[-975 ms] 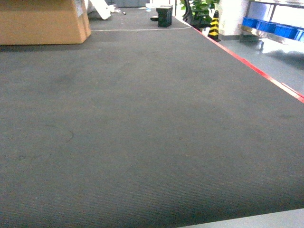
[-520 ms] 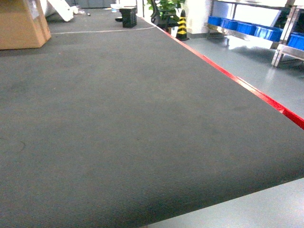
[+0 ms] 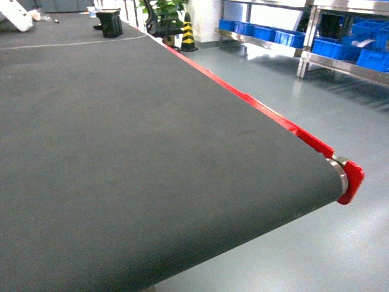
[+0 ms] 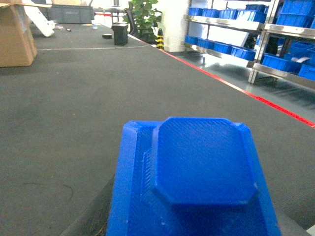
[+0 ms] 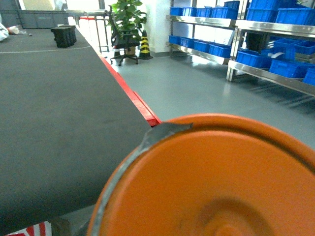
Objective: Sort blue parts and orange caps into right shelf containers
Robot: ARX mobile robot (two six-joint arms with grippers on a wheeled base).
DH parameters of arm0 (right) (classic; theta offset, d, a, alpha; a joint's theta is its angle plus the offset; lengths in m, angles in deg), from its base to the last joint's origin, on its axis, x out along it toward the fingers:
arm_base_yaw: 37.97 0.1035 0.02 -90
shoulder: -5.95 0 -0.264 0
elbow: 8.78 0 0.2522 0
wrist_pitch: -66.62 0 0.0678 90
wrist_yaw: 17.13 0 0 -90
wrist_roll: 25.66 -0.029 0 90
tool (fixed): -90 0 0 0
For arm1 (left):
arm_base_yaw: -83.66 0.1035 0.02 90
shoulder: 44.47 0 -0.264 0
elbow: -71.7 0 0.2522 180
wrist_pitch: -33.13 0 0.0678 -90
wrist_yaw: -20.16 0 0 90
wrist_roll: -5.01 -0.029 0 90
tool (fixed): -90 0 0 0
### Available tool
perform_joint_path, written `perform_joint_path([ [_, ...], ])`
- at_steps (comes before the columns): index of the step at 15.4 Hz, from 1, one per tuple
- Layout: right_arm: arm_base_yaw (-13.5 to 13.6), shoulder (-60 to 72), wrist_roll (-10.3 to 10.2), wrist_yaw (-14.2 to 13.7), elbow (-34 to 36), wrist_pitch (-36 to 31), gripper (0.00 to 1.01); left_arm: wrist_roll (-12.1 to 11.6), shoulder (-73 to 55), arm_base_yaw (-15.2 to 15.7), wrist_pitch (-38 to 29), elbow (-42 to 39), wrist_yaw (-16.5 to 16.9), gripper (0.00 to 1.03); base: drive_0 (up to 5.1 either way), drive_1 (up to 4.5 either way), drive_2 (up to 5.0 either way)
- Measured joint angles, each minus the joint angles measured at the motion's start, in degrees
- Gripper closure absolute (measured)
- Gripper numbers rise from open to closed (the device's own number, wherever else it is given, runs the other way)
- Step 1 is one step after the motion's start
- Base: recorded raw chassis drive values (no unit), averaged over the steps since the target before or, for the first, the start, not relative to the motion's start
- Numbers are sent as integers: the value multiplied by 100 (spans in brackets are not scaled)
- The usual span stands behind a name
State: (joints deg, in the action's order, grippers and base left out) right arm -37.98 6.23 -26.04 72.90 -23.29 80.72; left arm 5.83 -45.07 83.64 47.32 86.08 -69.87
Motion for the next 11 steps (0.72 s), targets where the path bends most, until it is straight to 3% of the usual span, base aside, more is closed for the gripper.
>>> perform_joint_path([
  [11,0,0,0,0,0,0,58,-2,0,0,0,0,0,61,-157,-157,-157],
])
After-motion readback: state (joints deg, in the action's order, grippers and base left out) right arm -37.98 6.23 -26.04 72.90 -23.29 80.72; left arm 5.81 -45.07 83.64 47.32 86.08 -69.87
